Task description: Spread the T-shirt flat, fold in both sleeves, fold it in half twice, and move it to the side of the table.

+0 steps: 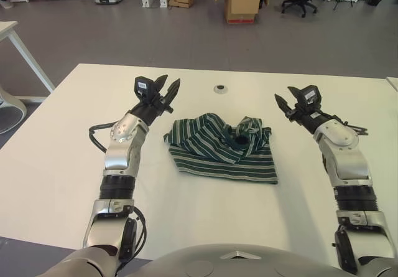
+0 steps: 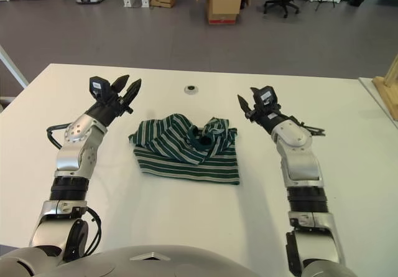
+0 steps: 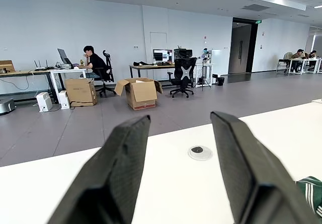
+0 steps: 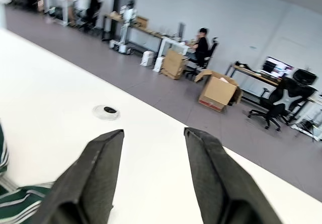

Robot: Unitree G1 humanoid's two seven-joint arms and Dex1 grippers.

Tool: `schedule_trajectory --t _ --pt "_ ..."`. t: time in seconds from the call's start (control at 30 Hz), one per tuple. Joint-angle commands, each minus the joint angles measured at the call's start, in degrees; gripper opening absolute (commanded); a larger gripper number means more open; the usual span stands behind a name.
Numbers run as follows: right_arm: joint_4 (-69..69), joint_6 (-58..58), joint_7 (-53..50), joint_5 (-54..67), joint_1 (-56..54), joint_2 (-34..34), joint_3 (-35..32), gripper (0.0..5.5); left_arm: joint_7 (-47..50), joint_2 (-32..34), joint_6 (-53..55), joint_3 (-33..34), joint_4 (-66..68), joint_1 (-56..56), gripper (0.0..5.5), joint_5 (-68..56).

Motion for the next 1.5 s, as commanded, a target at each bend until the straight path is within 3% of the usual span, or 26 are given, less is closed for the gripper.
schedule_trajectory --t 0.03,0.17,0.3,0.47,0.67,0.87,0.97,1.03,1.2,1.3,1.4,1.5 --pt "4.95 -1.92 15.67 -0.47 -6.27 -6.69 5.4 2.22 -0.59 0.4 -0.89 -0.22 0.24 -1.11 2.22 0.62" --pt "9.43 -5.22 31.6 -2.37 -13.67 -11.33 12.01 2.22 -0.09 -0.18 -1.13 -0.46 -0.49 0.04 2.22 0.51" --pt "15.68 -9.06 40.19 -5.54 -19.31 -10.41 17.75 2.22 0.31 -0.98 -1.05 -0.85 -0.55 0.03 2.22 0.46" --pt "24.29 -14.39 44.36 -8.92 -23.22 -7.26 21.9 2.22 0.3 -1.32 -1.03 -1.0 -0.32 0.03 2.22 0.53" --pt "33.43 -19.14 42.13 -11.44 -25.79 -1.44 22.62 2.22 0.06 -1.74 -1.61 -1.52 0.25 -0.05 2.22 0.75" --pt "34.04 -19.18 48.16 -11.36 -23.02 -1.77 23.97 0.97 -2.13 -0.11 -2.08 -2.08 1.07 -0.69 2.24 1.24" --pt "29.81 -17.54 50.45 -9.95 -21.51 -3.16 23.18 0.32 -6.39 2.17 -2.81 -3.34 3.16 -3.4 2.24 1.74" --pt "23.3 -15.15 52.25 -8.08 -19.04 -4.94 22.36 0.04 -15.83 4.55 -4.6 -7.39 6.95 -8.09 2.24 2.66" --pt "1.71 -5.83 54.41 -2.52 -10.74 -8.2 21.62 0.04 -35.69 7.39 -12.99 -11.84 28.68 -26.96 2.24 5.74" --pt "-11.93 1.81 55.51 1.55 -5.11 -11.5 21.57 0.04 -48.24 7.9 -22.08 -20.5 43.01 -34.56 2.24 14.51" --pt "-18.75 7.13 56.13 3.92 -2.71 -13.4 22.37 0.04 -53.16 9.0 -33.79 -29.26 53.14 -37.89 2.24 25.86" --pt "-24.75 12.14 56.81 6.81 -1.0 -15.21 23.68 0.04 -55.23 7.24 -41.31 -33.37 58.37 -39.68 2.24 31.65"
